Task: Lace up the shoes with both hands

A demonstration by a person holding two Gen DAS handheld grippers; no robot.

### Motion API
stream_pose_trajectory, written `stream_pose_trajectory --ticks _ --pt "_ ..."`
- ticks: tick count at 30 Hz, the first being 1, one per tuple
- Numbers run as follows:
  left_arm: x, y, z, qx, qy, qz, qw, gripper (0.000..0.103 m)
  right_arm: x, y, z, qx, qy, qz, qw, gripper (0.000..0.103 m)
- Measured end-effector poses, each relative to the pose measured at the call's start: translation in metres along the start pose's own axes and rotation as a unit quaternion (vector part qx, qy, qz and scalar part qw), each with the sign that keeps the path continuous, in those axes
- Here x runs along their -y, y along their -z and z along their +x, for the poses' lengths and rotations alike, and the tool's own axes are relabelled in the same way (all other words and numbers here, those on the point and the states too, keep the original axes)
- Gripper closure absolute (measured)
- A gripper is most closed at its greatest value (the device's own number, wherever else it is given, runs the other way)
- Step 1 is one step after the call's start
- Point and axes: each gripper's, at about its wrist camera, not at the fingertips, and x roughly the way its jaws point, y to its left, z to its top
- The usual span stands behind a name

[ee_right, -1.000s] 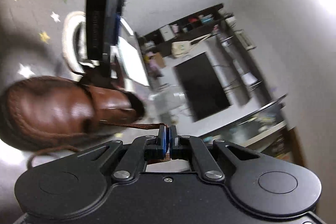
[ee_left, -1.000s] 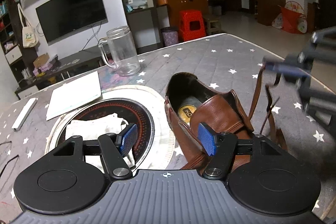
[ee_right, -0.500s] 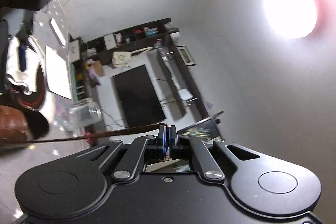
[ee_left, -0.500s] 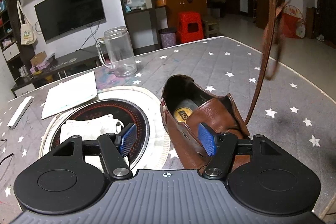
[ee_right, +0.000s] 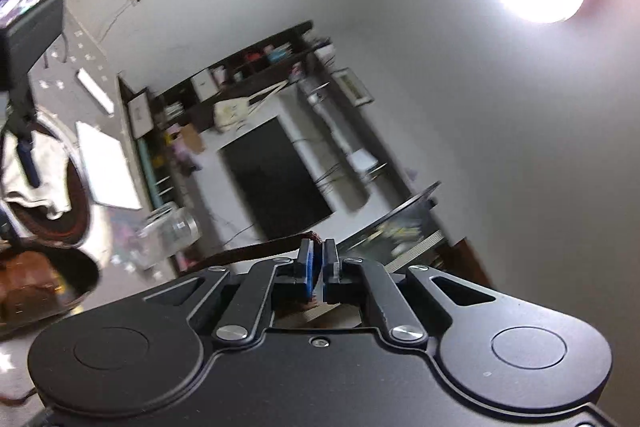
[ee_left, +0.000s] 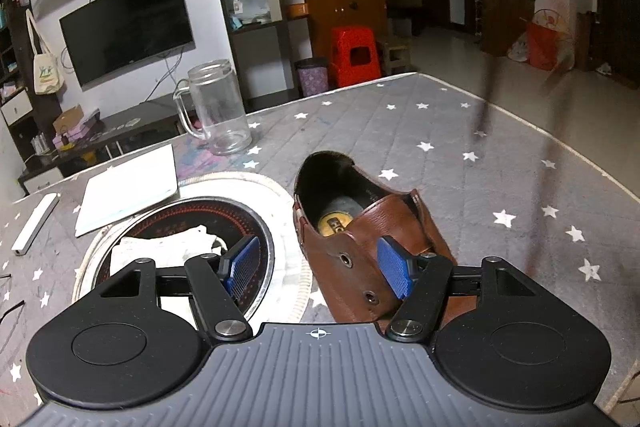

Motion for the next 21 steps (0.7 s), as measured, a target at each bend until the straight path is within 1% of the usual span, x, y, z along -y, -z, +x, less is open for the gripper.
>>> stream_pose_trajectory --ticks 4,5,6,7,8,9,11,12,14,15,18,20,21 --pt "0.0 -0.001 -0.003 0.003 -0.003 0.0 1.0 0.037 -0.007 0.009 0.009 -0.036 -0.052 0.035 0.997 0.099" --pt "0.0 -0.001 -0.004 0.003 -0.004 -0.001 1.0 0.037 -0.01 0.008 0.007 -0.043 -0.06 0.042 0.996 0.092" --pt "0.0 -0.001 -0.004 0.003 -0.005 -0.002 1.0 0.037 -0.012 0.009 0.007 -0.051 -0.069 0.051 0.995 0.082" --pt "0.001 -0.001 -0.005 0.003 -0.005 -0.001 1.0 0.037 -0.015 0.012 0.009 -0.061 -0.08 0.063 0.993 0.078" --pt "0.001 -0.001 -0.005 0.003 -0.006 -0.001 1.0 0.037 -0.017 0.014 0.012 -0.068 -0.091 0.072 0.991 0.071" --pt "0.002 -0.001 -0.006 0.003 -0.006 -0.001 1.0 0.037 -0.019 0.016 0.014 -0.078 -0.104 0.084 0.988 0.067" --pt "0.003 0.0 -0.006 0.002 -0.008 0.0 1.0 0.036 -0.024 0.022 0.02 -0.105 -0.142 0.117 0.977 0.063" --pt "0.002 0.001 -0.006 0.001 -0.01 -0.002 0.9999 0.036 -0.027 0.023 0.018 -0.113 -0.153 0.128 0.973 0.062" --pt "0.001 0.003 -0.006 -0.001 -0.013 -0.005 0.9999 0.036 -0.034 0.031 0.019 -0.137 -0.186 0.158 0.96 0.061" --pt "0.0 0.004 -0.006 -0.002 -0.014 -0.007 0.9999 0.036 -0.037 0.034 0.019 -0.146 -0.197 0.172 0.954 0.057" --pt "-0.005 0.008 -0.006 -0.009 -0.019 -0.012 0.9997 0.035 -0.044 0.044 0.02 -0.171 -0.222 0.212 0.936 0.051" --pt "-0.007 0.012 -0.005 -0.013 -0.023 -0.016 0.9995 0.035 -0.048 0.05 0.02 -0.187 -0.231 0.241 0.924 0.049" --pt "-0.009 0.013 -0.005 -0.015 -0.025 -0.019 0.9994 0.035 -0.05 0.054 0.019 -0.192 -0.232 0.255 0.919 0.046"
